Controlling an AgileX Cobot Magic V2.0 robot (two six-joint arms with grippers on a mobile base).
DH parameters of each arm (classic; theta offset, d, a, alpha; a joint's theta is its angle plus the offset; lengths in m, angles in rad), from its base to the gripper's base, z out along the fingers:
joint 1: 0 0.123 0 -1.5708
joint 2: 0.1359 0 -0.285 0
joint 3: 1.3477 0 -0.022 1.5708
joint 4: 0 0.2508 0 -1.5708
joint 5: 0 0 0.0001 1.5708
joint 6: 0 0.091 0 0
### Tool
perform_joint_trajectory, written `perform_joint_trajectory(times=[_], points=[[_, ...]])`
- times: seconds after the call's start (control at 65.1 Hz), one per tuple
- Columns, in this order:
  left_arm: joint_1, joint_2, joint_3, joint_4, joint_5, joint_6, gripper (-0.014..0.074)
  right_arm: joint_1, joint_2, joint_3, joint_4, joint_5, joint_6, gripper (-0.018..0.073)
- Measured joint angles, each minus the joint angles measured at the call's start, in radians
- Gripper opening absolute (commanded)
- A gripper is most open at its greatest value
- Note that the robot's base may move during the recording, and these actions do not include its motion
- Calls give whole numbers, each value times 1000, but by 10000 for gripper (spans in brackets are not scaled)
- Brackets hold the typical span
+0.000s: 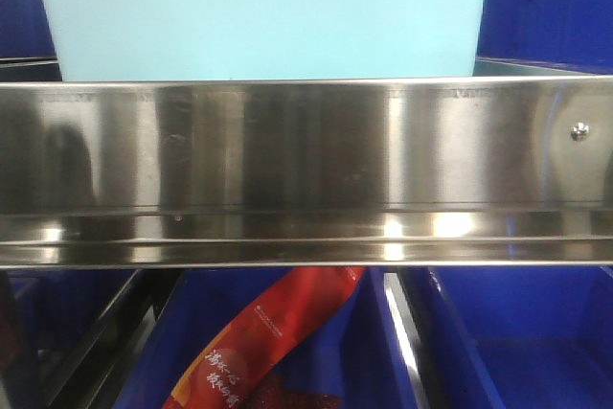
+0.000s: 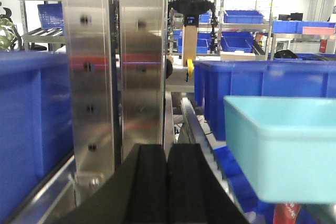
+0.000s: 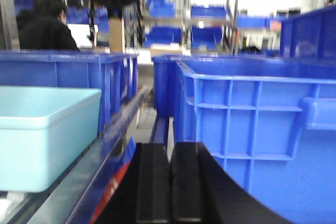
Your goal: Fetch blue bin and place on conveyor start
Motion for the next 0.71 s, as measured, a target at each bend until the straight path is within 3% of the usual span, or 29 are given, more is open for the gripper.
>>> perform_joint_trajectory(times=[0.215, 0.583, 0.706], points=[[0, 190, -183, -3, 157, 20, -111, 0, 263, -249, 11, 169, 0, -166], [0, 317, -245, -135, 135, 23, -111, 0, 498, -383, 91, 218, -15, -166], [0, 470, -305, -198, 154, 84, -111, 52, 618, -475, 130, 267, -76, -160]])
